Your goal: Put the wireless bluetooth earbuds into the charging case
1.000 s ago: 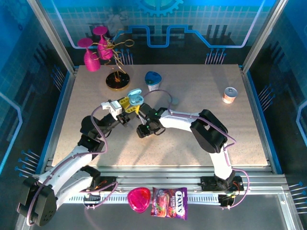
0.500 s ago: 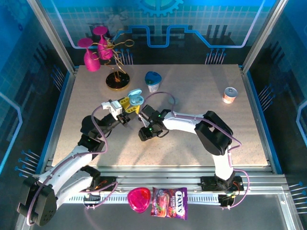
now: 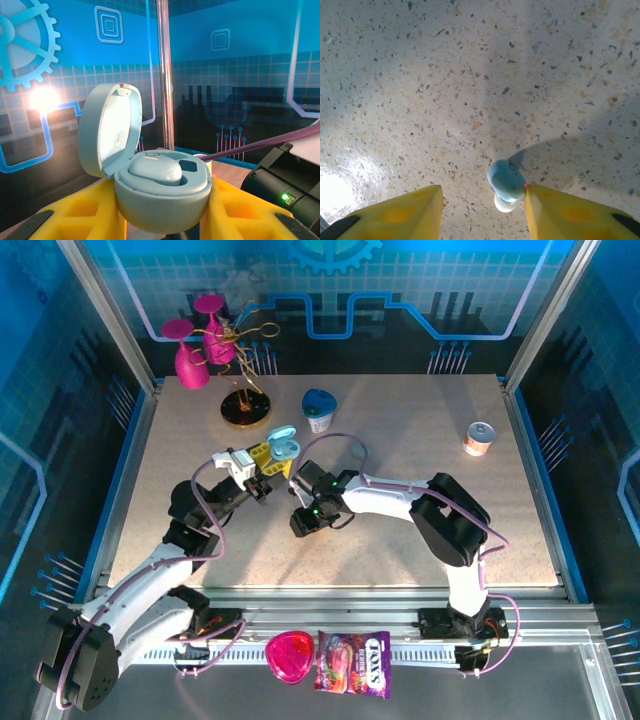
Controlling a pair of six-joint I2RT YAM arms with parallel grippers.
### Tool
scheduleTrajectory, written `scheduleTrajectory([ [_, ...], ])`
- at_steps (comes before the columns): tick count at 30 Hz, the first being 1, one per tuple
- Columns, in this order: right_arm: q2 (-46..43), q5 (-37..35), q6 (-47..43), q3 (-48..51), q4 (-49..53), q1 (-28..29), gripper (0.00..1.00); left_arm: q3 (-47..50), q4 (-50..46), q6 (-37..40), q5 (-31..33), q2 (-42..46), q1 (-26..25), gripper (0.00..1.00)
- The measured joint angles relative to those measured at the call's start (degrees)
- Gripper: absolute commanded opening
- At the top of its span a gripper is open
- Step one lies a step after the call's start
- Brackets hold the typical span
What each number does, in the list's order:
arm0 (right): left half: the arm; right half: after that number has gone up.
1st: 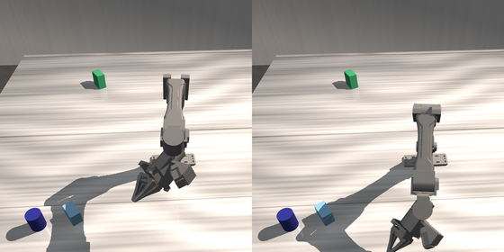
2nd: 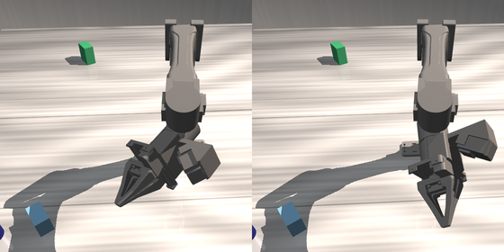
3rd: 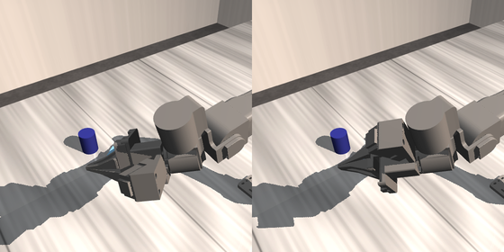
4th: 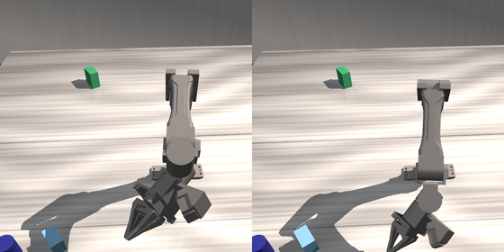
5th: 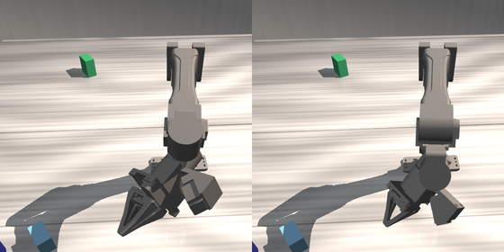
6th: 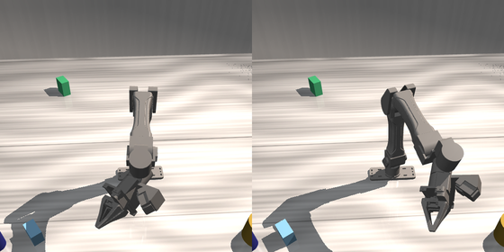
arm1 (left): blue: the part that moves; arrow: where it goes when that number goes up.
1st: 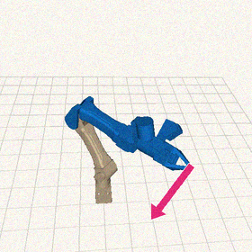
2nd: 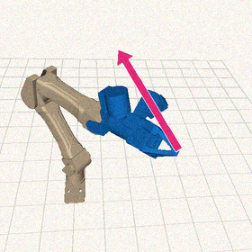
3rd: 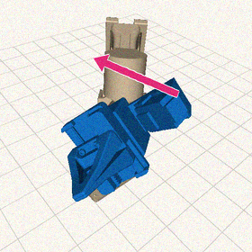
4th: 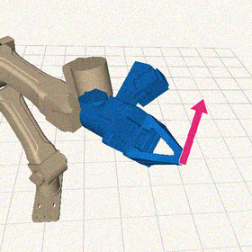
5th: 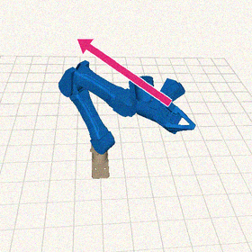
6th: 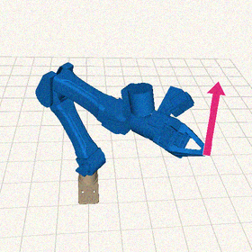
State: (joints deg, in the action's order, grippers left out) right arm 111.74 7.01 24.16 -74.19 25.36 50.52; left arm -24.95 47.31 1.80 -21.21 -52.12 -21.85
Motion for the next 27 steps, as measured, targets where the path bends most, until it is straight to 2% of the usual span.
scheduleTrajectory([
  [14,2.43,4.13,-2.84,-0.55,-1.36,-1.46,0.49,0.00,-0.11,-0.02,0.00,0.00,0.00,0.32],
  [27,1.97,6.99,-3.26,1.07,-4.02,-1.88,0.35,0.00,-0.15,-0.33,0.00,-0.02,0.00,0.32],
])
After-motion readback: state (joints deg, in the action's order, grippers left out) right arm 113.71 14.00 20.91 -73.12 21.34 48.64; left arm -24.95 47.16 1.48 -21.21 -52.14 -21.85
